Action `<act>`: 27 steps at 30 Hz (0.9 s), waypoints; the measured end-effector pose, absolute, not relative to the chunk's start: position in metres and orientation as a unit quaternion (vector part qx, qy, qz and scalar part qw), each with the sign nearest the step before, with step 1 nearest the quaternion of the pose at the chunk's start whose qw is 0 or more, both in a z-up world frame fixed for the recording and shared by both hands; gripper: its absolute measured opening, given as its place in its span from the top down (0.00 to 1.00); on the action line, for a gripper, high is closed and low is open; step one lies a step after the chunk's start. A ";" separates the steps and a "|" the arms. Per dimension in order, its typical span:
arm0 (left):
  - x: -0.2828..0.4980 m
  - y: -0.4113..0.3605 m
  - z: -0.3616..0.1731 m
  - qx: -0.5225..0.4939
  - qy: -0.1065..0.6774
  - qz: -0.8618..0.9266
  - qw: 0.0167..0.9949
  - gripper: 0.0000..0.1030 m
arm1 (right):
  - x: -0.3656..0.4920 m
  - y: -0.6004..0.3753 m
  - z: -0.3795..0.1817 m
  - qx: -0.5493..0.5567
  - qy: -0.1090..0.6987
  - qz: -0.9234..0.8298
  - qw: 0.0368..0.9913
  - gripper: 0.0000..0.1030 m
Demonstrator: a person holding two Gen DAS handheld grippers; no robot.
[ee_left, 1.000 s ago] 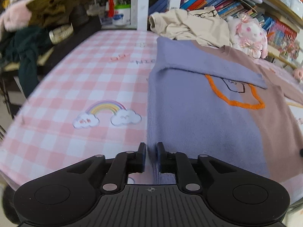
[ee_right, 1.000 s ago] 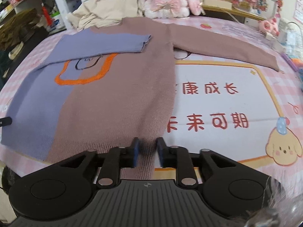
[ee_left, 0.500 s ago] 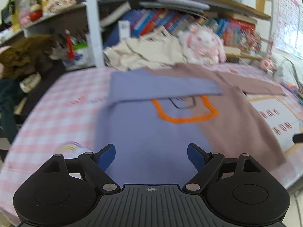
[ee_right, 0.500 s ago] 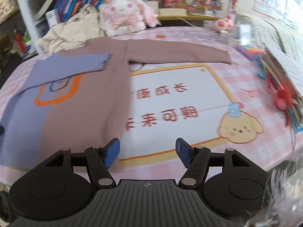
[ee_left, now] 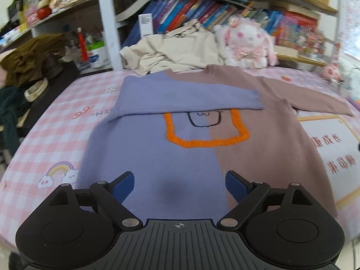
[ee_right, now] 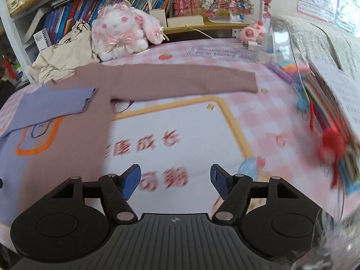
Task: Fold clothes
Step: 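Open the left gripper while the right gripper moves to the mauve sleeve cuff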
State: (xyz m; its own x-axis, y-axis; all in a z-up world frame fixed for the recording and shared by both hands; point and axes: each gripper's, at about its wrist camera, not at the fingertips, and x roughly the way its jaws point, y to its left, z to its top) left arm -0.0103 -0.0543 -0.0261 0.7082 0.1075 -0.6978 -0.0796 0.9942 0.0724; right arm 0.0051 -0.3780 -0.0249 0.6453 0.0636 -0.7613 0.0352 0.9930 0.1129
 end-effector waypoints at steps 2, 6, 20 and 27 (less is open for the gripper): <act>-0.008 -0.068 -0.026 0.016 0.378 0.066 0.923 0.11 | 0.017 -0.393 -0.024 0.052 0.422 0.019 0.905 0.34; -0.002 -0.098 -0.029 0.021 0.384 0.092 0.919 0.10 | 0.034 -0.423 -0.028 0.051 0.424 0.033 0.904 0.34; -0.031 -0.154 -0.025 -0.002 0.396 0.169 0.903 0.08 | 0.100 -0.505 -0.040 0.069 0.425 0.065 0.900 0.34; -0.037 -0.161 -0.022 0.001 0.403 0.187 0.896 0.08 | 0.132 -0.530 -0.046 0.075 0.425 0.053 0.900 0.37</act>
